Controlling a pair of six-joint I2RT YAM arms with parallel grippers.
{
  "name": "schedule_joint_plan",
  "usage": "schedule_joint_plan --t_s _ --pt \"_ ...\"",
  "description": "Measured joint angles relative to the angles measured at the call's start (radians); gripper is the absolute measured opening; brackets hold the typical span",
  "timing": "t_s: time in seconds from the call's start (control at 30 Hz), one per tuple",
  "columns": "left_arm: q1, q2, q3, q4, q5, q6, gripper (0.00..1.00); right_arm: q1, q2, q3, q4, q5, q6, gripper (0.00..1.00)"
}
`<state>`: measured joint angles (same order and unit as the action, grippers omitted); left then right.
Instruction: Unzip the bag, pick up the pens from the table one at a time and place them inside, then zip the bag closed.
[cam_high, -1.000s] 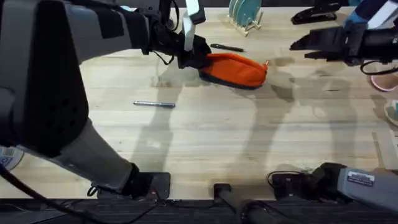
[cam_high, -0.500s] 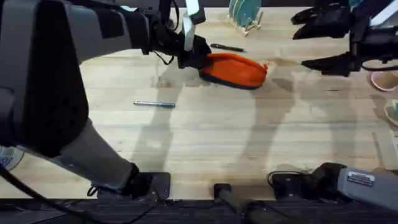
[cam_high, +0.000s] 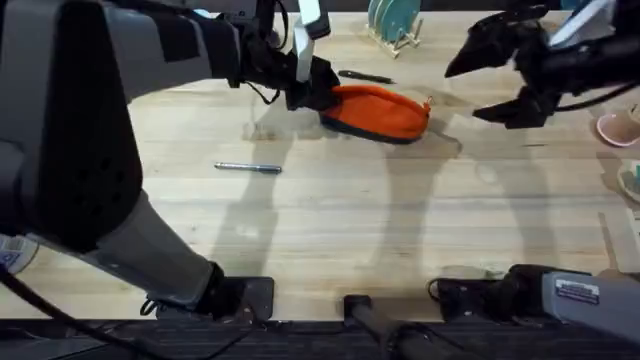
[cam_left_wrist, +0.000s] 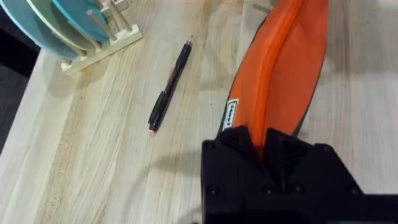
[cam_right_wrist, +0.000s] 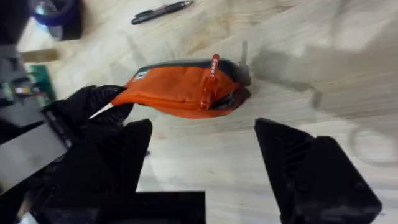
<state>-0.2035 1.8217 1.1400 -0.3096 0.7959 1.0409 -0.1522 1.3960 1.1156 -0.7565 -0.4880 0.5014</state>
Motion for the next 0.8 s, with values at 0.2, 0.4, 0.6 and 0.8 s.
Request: schedule_joint_plan --t_s 0.2,0.4,0.6,0.8 --pt "0.000 0.000 0.000 0.000 0.000 0.000 0.042 0.202 0.000 0.000 0.077 0.254 0.113 0.996" --pt "0.000 0.000 0.000 0.000 0.000 0.000 0.042 0.244 0.000 0.000 0.083 0.331 0.146 0.995" --pt "0.000 0.000 0.000 0.000 0.000 0.000 0.042 0.244 0.033 0.001 0.087 0.362 0.169 0.995" --pt "0.000 0.000 0.000 0.000 0.000 0.000 0.042 0.244 0.100 0.001 0.104 0.366 0.202 0.996"
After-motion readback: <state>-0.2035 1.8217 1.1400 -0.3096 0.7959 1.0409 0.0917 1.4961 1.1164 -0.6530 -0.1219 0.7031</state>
